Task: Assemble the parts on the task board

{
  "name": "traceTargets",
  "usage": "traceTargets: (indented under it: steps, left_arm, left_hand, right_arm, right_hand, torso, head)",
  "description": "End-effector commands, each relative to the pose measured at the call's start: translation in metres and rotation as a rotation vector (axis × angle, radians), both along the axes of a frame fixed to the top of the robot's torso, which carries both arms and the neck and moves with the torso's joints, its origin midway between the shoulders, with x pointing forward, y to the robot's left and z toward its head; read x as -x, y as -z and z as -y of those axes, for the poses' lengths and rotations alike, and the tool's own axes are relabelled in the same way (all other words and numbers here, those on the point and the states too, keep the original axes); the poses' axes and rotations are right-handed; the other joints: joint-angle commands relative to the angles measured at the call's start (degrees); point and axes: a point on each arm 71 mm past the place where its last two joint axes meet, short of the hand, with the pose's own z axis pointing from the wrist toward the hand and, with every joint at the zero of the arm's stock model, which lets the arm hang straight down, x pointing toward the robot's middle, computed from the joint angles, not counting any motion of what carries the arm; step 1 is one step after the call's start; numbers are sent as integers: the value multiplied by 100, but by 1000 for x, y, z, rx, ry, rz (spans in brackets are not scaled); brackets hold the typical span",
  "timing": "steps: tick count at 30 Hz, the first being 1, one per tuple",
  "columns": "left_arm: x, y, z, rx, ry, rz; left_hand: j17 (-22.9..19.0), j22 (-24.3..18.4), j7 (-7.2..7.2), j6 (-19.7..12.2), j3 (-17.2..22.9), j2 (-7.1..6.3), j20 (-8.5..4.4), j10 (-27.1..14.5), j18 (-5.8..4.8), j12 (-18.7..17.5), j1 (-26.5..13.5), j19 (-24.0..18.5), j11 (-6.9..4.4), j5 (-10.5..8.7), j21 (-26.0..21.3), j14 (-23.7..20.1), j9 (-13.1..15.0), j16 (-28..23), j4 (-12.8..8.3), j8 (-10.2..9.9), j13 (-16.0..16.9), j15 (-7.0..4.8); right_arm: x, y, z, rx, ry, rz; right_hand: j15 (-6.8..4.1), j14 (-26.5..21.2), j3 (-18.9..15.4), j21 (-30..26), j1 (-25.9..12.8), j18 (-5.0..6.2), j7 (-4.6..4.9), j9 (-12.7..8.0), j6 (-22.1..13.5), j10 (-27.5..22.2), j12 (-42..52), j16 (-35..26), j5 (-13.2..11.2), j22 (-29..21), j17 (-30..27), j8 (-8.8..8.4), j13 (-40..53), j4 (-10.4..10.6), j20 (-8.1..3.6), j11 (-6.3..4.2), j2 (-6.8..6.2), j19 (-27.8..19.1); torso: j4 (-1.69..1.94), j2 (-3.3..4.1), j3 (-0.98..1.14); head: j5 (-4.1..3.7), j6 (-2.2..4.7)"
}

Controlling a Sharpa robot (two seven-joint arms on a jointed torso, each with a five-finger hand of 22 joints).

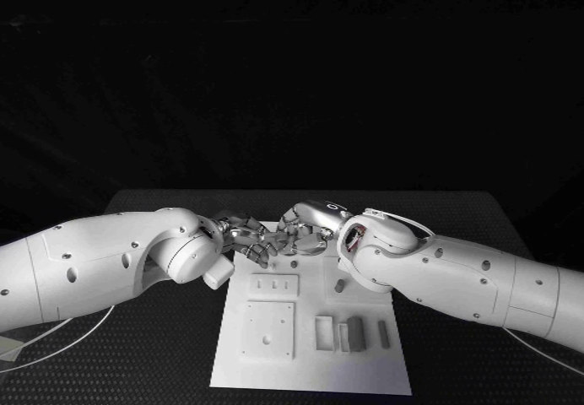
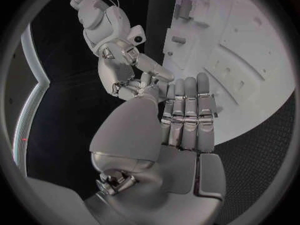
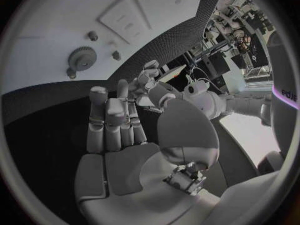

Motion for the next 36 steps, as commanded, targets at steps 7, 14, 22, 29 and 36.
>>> traceTargets:
  steps: [7, 14, 22, 29, 36]
  left_arm:
    - [0, -3, 2, 15, 9, 5]
    - [0, -3, 1, 15, 1, 11]
    - [0, -4, 1, 16, -7, 21]
    - [-1, -4, -1, 10, -13, 26]
    - [-3, -4, -7, -28, -22, 45]
  left_hand:
    - [-6, 118, -46, 99, -10, 39, -55, 108, 63, -55, 335, 2, -21, 355, 26, 1, 67, 100, -29, 24, 116, -60]
    - [30, 184, -111, 200, -50, 74, -77, 219, 47, -39, 538, 10, -73, 492, 27, 50, 125, 199, -41, 64, 210, -93]
    - [50, 229, -139, 254, -75, 96, -101, 277, 44, -33, 616, 51, -99, 570, 44, 86, 163, 255, -28, 84, 264, -117]
    - [60, 249, -147, 282, -81, 112, -110, 310, 40, -26, 642, 65, -113, 599, 50, 106, 182, 283, -21, 95, 291, -129]
    - [124, 345, -147, 358, -157, 123, -158, 405, 31, -16, 648, 118, -150, 938, 93, 164, 239, 398, -12, 115, 381, -176]
  right_arm:
    - [3, 5, -4, 22, -25, -17]
    - [4, 8, -5, 24, -27, -24]
    - [2, 9, -2, 29, -10, -28]
    - [-1, 8, 6, 16, 14, -12]
    - [-6, 8, 24, 7, 35, 21]
  right_hand:
    - [-5, -55, -13, -12, -70, 252, 35, 2, 13, 308, -39, -25, 13, 80, 9, 6, 10, -7, -40, -102, -6, -12]
    - [-5, -55, -13, -13, -72, 252, 34, 2, 13, 309, -42, -26, 12, 80, 10, 5, 13, -8, -40, -102, -6, -12]
    - [9, -79, -16, -29, -85, 252, 51, -7, -33, 265, -93, -47, 12, 77, 12, -27, 16, -16, -36, -87, -50, -33]
    - [170, -98, -92, -50, -245, 252, 245, -171, -721, 128, -187, -52, 14, 69, 38, -421, 85, 75, -17, 83, -461, -26]
    - [222, -158, -301, -81, -440, 252, 299, -212, -897, 44, -198, -63, 13, 71, 56, -507, 181, 87, -6, 134, -680, -81]
  torso:
    - [3, 0, -7]
    - [5, 0, -9]
    - [2, -3, -8]
    - [2, -4, -4]
    - [1, -4, 9]
  head:
    - [-8, -14]
    - [-1, -25]
    - [6, -34]
    - [17, -36]
    - [28, -39]
